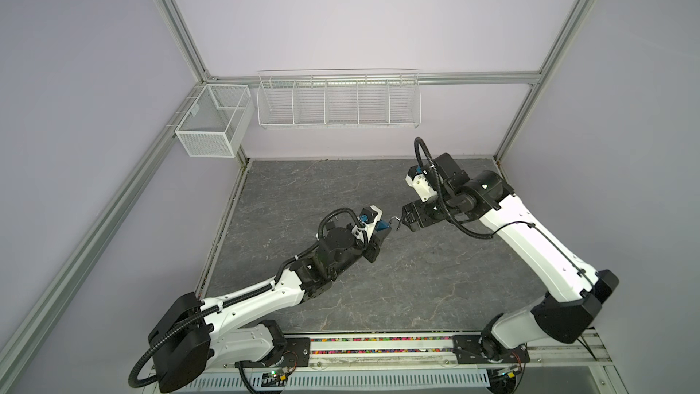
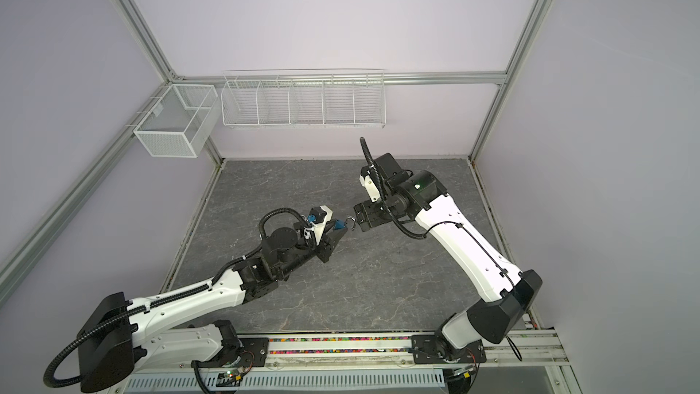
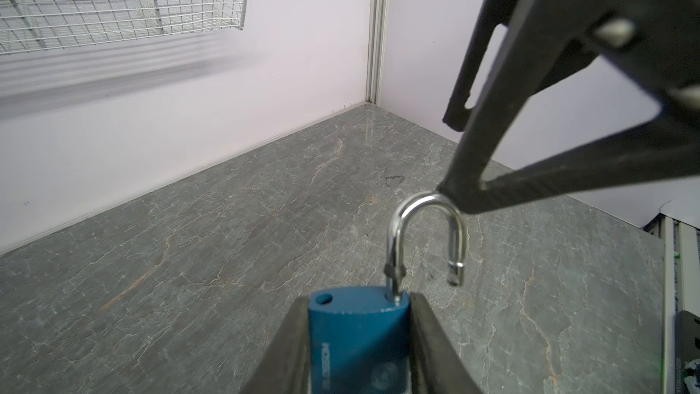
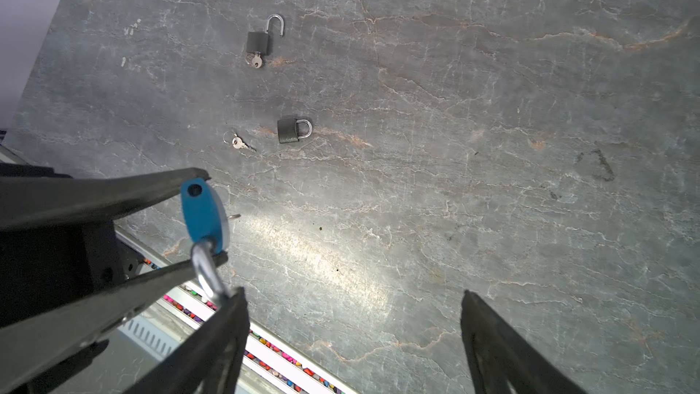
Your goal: Unlock with the key
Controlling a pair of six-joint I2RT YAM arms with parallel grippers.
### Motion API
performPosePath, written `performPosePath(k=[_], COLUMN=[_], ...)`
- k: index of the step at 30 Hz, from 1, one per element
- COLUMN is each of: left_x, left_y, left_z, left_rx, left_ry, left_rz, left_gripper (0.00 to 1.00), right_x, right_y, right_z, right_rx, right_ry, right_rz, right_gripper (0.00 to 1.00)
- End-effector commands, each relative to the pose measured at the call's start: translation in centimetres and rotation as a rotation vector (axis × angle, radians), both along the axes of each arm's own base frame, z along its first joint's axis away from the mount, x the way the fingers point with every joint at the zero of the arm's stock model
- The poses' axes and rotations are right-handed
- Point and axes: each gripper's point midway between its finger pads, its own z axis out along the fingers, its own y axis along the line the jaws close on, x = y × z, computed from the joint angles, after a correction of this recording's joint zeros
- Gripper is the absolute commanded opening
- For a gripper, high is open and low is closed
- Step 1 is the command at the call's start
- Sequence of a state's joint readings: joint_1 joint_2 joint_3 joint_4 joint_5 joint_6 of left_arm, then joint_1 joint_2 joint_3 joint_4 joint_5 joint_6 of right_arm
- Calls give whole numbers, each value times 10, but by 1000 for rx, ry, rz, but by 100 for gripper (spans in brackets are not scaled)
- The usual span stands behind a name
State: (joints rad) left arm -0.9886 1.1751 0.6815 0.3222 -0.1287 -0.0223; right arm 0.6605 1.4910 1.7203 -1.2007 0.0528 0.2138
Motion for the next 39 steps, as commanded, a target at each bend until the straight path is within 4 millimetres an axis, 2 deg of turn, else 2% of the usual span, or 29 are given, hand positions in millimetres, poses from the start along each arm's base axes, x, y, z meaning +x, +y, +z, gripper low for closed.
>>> performPosePath(k=[1, 7, 11, 13, 16, 19, 23, 25, 31, 36, 39], left_x=[7, 28, 46, 51, 60, 73, 85, 90, 107, 118, 124], left_y=[-2, 3, 6, 1, -2, -1, -12, -18, -23, -27, -24], left_z=[27, 19, -2, -12, -36, -68, -107, -125, -161, -180, -188], left_rx=[-70, -86, -46, -33, -4, 12, 36, 79, 229, 274, 297], left_ry=[-15, 117, 268, 329, 450, 624, 823, 910, 977, 986, 997], left_rz=[31, 180, 327, 356, 440, 536, 577, 591, 699, 735, 766], left_gripper=[0, 0, 0, 0, 0, 0, 0, 0, 0, 0, 0], right_x=[0, -4, -6, -8, -10, -16, -24, -22, -30, -31, -29], right_y=[-17, -25, -36, -42, -54, -77, -87, -88, -91, -93, -96], right_z=[2, 1, -6, -11, -23, -44, -63, -67, -92, -104, -105], right_rx=[-12, 54, 89, 114, 140, 123, 169, 207, 208, 208, 210], right_ry=[-18, -32, -34, -38, -29, 21, 55, 38, 75, 98, 97], right_rz=[-54, -87, -148, -181, -240, -335, -385, -399, -421, -439, -451], right_gripper=[89, 88, 89, 88, 88, 89, 89, 89, 89, 89, 89])
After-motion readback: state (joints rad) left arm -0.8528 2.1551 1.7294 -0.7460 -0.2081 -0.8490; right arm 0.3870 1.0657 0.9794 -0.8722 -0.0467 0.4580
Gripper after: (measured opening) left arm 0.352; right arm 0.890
